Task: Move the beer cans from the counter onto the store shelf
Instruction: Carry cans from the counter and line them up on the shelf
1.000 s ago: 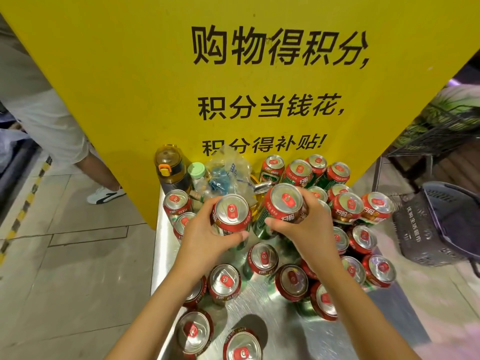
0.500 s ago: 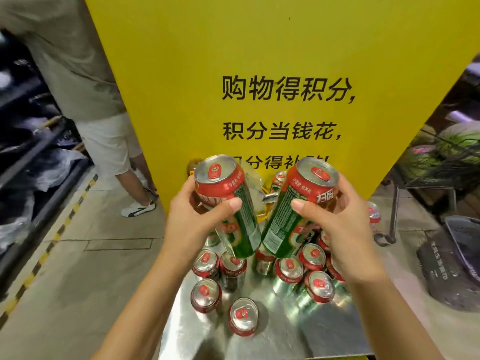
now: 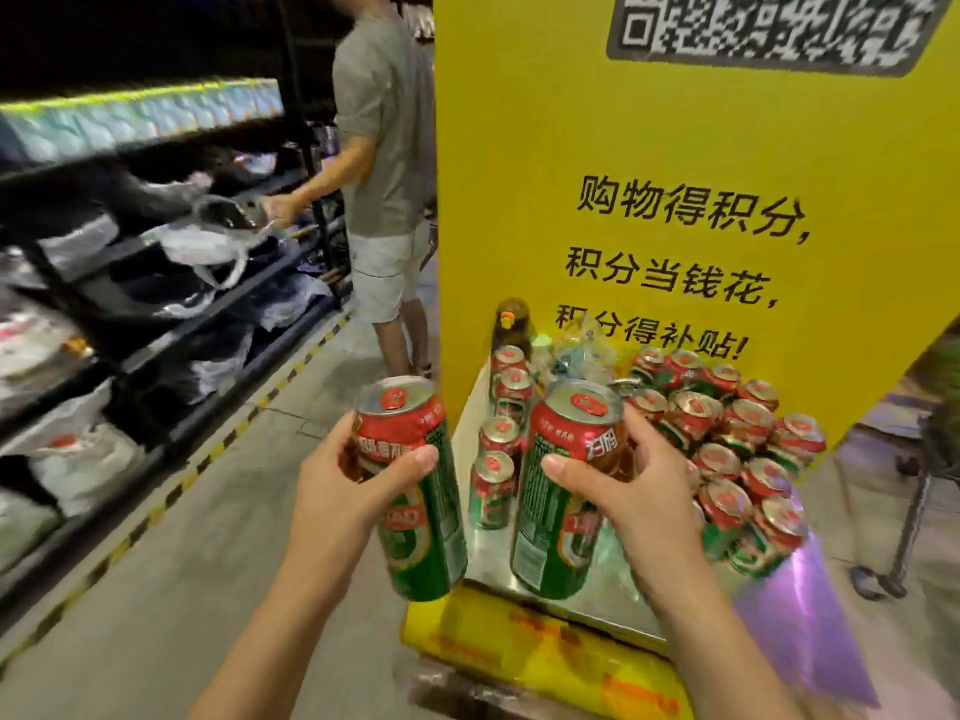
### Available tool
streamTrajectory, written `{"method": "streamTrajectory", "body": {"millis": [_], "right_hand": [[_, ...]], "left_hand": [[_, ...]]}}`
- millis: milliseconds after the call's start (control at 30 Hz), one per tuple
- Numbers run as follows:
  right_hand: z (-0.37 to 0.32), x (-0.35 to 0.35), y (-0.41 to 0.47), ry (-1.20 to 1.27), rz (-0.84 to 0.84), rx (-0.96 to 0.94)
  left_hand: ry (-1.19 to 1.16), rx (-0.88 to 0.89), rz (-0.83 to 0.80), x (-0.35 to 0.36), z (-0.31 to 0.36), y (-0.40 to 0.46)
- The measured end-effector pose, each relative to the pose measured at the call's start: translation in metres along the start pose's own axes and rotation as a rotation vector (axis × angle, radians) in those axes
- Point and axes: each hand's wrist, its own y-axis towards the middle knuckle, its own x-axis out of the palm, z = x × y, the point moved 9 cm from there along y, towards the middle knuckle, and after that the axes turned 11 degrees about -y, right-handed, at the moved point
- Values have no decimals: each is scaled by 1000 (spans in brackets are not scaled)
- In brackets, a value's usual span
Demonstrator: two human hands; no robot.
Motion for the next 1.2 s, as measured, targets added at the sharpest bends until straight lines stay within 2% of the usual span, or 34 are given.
{"method": "streamTrajectory", "body": {"millis": [233,433,633,800,1000,1200], "right_hand": [[-7,94,-42,47,-249,16],[-38,198,-63,88,-487,-42],[-76,344,-97,101,-725,-77],[-113,475,-142,112,-869,-103],[-143,602,-181,121,-980,-105],[-164,698,-181,77,-1031,-95]], "left_hand": [[48,-117,333,-107,-2,-77],[60,-88,548,-199,21,-126],[39,-49,817,-327,49,-178],[123,-13,986,-444,80,-220],[155,25,1099,-559,108,-244],[125,34,1176,-648,118,-231]]}}
